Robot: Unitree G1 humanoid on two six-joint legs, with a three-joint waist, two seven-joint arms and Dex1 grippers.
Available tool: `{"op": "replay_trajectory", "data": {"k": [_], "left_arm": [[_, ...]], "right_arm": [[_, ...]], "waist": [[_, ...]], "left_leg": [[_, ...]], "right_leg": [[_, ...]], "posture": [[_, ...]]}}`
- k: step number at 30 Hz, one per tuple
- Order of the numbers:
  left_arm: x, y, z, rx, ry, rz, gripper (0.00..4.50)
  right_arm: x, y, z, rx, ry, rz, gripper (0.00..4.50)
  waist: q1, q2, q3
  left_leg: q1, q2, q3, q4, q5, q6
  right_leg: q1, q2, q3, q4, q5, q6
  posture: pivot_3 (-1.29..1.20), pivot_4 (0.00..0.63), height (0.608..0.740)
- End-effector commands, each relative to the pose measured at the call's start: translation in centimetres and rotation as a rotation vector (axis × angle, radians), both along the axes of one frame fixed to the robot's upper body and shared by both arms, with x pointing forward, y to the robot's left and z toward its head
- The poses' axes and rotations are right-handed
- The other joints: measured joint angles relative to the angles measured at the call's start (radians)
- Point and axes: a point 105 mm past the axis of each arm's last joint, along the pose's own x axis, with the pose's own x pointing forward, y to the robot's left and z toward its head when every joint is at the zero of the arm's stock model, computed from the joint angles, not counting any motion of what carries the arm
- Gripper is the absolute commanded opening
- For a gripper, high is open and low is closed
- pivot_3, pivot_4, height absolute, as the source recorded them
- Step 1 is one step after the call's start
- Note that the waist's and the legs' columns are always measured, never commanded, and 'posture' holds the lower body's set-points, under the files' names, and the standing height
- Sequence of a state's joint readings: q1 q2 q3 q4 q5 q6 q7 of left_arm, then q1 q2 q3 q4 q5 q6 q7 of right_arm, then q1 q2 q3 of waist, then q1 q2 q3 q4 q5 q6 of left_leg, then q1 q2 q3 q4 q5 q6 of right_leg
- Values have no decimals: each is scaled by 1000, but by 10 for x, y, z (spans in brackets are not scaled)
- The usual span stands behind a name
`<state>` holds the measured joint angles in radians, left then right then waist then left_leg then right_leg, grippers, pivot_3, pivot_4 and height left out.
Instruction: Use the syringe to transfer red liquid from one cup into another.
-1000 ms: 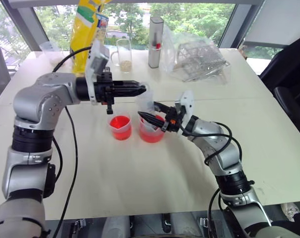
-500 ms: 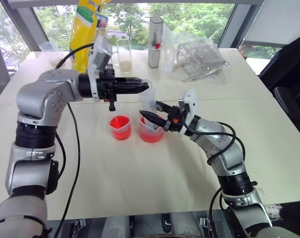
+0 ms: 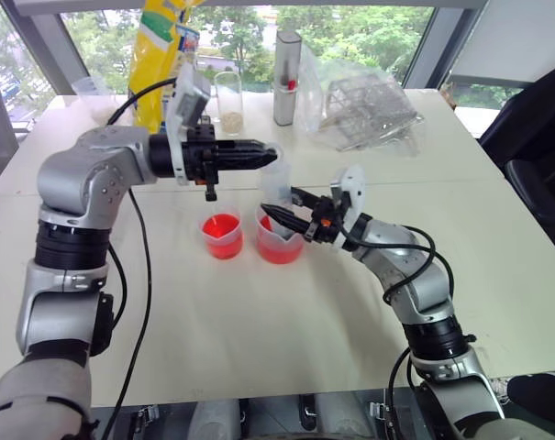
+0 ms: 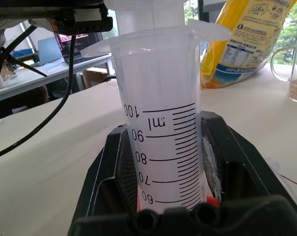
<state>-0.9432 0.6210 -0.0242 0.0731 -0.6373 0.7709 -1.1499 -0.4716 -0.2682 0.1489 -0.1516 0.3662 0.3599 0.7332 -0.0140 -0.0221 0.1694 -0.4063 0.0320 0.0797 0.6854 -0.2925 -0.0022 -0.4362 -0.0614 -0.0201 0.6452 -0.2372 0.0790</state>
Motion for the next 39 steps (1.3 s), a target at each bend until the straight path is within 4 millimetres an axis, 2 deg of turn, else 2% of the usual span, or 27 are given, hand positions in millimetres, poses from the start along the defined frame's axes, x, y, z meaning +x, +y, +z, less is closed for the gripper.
{"op": "replay_trajectory", "data": {"k": [1, 21, 24, 28, 30, 31, 37, 38, 39], "left_arm": [[-5, 6, 43, -62, -178, 24, 96], [-2, 7, 50, -76, -206, 35, 96], [-4, 6, 46, -68, -198, 22, 96], [-9, 4, 35, -43, -160, -8, 96], [-10, 4, 27, -27, -140, -15, 871], [-10, 4, 24, -23, -130, -15, 1123], [-13, 14, 12, -17, -86, 5, 4182], [-14, 16, 13, -27, -83, 7, 4443], [-15, 20, 15, -46, -79, 15, 4443]], "right_arm": [[-9, 11, -19, -63, 47, 73, 1424], [-9, 10, -18, -72, 40, 73, 1424], [-8, 11, -15, -66, 26, 68, 1424], [-4, 9, 0, -44, -37, 39, 1424], [-2, 8, 9, -32, -75, 21, 1424], [-1, 8, 13, -27, -87, 15, 1424], [-1, 2, 35, -2, -151, -8, 1424], [-1, 1, 36, -2, -157, -10, 1424], [-1, -1, 38, -1, -163, -14, 1424]], "waist": [[0, 0, 0], [0, 0, 0], [0, 0, 0], [0, 0, 0], [-1, 0, 0], [-2, 0, 0], [-4, 0, 0], [-3, 0, 0], [-2, 0, 0]], "left_leg": [[0, 0, 0, 0, 0, 0], [0, 0, 0, 0, 0, 0], [0, 0, 0, 0, 0, 0], [0, 0, 0, 0, 0, 0], [0, 0, 0, 0, 0, 0], [0, 0, 0, 0, 0, 0], [0, 0, 0, 0, 0, 0], [0, 0, 0, 0, 0, 0], [0, 0, 0, 0, 0, 0]], "right_leg": [[0, 0, 0, 0, 0, 0], [0, 0, 0, 0, 0, 0], [0, 0, 0, 0, 0, 0], [0, 0, 0, 0, 0, 0], [0, 0, 0, 0, 0, 0], [0, 0, 0, 0, 0, 0], [-1, 0, 1, 1, 0, 0], [-1, 0, 1, 1, 0, 0], [-1, 0, 1, 1, 0, 0]], "posture": [[0, 150, 740], [0, 150, 740], [0, 150, 740], [0, 150, 740], [0, 150, 740], [0, 150, 740], [0, 150, 740], [0, 150, 740], [0, 150, 740]]}}
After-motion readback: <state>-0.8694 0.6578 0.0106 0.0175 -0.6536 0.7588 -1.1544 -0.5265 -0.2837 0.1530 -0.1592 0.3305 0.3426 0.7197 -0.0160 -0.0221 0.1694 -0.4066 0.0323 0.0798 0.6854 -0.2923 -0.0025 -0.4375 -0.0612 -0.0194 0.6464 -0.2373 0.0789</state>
